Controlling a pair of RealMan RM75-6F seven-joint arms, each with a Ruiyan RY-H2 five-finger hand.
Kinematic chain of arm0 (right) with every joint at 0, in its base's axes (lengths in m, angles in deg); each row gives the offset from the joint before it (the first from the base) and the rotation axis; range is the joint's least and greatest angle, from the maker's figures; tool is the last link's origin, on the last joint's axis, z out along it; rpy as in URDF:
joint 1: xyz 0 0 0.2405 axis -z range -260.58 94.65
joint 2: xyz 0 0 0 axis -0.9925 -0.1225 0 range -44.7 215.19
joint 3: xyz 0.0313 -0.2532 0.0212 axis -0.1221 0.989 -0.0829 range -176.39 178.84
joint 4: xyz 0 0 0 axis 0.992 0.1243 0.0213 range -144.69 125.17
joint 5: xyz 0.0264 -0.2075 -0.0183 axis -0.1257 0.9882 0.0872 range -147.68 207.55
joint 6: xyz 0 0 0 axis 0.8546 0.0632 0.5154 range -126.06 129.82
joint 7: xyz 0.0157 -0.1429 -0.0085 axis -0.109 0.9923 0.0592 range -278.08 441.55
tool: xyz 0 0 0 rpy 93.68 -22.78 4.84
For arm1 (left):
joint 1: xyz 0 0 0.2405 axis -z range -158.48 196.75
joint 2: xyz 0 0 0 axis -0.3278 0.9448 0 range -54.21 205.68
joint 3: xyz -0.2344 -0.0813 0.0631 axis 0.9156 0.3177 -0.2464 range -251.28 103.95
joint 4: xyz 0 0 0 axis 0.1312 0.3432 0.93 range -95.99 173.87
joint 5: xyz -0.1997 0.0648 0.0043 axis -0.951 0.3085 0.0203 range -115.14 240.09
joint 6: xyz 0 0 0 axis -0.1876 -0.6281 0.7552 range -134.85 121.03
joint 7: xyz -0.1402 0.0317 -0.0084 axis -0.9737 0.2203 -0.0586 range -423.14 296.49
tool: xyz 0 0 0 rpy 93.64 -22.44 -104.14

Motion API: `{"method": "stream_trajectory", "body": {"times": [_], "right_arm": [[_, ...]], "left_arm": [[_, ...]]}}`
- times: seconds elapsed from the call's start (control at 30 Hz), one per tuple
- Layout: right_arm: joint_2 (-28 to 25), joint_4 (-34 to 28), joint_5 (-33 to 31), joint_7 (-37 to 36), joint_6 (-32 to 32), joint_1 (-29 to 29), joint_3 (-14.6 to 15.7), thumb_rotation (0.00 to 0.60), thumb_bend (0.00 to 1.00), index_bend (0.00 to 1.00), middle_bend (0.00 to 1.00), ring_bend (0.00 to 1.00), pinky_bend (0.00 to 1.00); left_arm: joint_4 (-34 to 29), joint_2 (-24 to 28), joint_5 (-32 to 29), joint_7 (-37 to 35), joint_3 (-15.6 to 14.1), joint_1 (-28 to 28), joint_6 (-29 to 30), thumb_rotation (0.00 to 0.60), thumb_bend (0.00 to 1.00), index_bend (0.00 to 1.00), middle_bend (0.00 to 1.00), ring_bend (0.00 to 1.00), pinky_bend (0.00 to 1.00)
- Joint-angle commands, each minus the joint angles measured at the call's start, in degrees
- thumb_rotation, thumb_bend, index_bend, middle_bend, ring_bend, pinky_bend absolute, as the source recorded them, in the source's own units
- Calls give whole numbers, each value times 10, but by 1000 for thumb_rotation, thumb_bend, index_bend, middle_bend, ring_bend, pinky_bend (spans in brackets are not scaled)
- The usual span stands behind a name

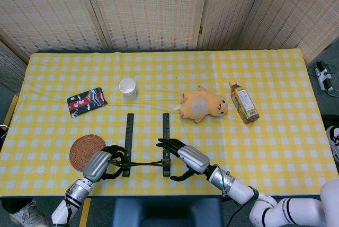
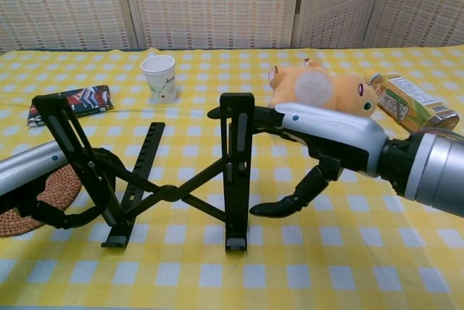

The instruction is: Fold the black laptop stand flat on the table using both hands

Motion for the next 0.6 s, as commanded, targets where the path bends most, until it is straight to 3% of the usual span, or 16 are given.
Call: {"method": "stream_trajectory", "body": {"times": [0.03, 0.4, 0.6], "right_arm": [[0, 1, 1, -1, 1, 0, 0, 600, 263, 0, 0, 58, 0], [2, 8, -9, 4, -2, 7, 6, 600, 263, 0, 0, 60, 0], [0, -2, -53, 55, -26, 13, 5, 600, 263, 0, 8, 59, 0]], "left_arm": [[-1, 0, 0, -1, 0, 0, -1, 600, 428, 559, 323, 245, 286], [0, -1, 3, -5, 1, -1, -4, 600, 453, 577, 334, 249, 281], [-4, 6, 5, -4, 0, -2, -5, 600, 446, 509, 335, 245, 268]]}}
